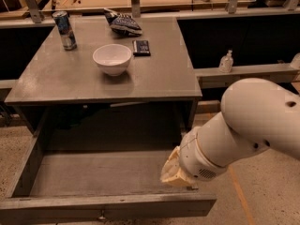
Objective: Close top drawer
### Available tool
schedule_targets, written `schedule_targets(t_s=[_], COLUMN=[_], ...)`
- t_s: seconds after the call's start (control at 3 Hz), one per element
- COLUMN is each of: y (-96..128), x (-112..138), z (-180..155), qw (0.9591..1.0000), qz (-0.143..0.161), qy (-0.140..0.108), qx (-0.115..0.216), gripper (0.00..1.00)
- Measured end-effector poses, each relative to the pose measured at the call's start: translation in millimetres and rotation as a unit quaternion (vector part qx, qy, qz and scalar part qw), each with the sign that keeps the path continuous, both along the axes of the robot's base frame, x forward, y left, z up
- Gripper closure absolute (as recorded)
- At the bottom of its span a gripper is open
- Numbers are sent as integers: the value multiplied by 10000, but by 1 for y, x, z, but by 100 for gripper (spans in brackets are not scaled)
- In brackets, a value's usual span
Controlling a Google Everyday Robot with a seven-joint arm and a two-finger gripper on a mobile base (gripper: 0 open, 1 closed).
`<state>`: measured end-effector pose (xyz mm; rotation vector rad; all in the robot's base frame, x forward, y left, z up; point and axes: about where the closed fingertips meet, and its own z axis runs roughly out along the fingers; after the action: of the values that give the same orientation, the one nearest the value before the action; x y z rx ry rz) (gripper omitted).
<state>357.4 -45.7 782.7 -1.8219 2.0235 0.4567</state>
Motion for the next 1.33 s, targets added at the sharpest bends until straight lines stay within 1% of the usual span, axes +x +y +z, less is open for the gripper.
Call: schedule_targets(t_s=[0.33,0.67,1.0,1.33], y=[14,14,19,22], x=[-34,-35,-46,-53], z=[-26,-27,-48,-72], qw=[9999,9999,9994,9978], qz=[-15,-13,-246,-555], qy=[-98,-89,84,102], qx=[131,127,207,339], gripper=[100,100,100,100])
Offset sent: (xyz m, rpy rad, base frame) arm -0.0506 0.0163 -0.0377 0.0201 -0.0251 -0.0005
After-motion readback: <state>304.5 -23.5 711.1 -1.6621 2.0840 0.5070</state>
